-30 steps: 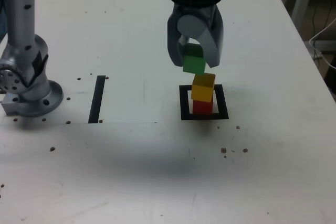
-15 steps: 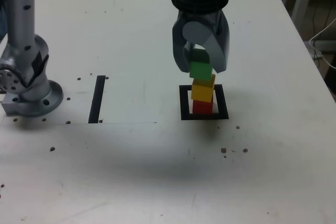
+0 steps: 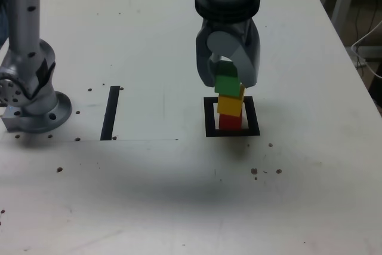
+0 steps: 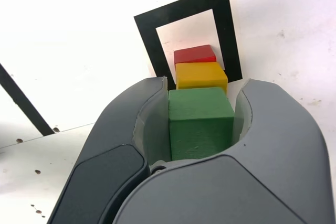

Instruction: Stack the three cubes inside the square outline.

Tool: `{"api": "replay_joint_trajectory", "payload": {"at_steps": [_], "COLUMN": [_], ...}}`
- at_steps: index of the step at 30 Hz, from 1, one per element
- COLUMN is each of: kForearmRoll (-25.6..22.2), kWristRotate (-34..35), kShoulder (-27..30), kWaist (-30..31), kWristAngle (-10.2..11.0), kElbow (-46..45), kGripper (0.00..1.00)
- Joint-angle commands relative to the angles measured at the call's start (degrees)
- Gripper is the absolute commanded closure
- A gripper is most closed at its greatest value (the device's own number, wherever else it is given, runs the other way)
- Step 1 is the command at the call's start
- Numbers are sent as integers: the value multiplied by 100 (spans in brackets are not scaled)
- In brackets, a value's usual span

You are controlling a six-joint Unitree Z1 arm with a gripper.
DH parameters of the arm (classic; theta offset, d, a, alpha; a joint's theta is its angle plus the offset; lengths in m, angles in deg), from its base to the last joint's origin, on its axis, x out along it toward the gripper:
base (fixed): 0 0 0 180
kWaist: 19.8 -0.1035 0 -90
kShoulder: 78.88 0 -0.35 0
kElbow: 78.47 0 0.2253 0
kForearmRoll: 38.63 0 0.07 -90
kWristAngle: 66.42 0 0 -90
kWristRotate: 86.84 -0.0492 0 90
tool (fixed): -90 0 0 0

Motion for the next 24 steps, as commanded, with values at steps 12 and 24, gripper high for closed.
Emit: {"api": "replay_joint_trajectory", "payload": {"at_steps": [12, 24], "kForearmRoll": [151, 58], "kWristRotate": [-72, -133], "kShoulder": [-5, 16], "kWaist": [10, 10], "kWristAngle": [-14, 8], "kElbow": [-131, -159], "kGripper": [33, 0]}}
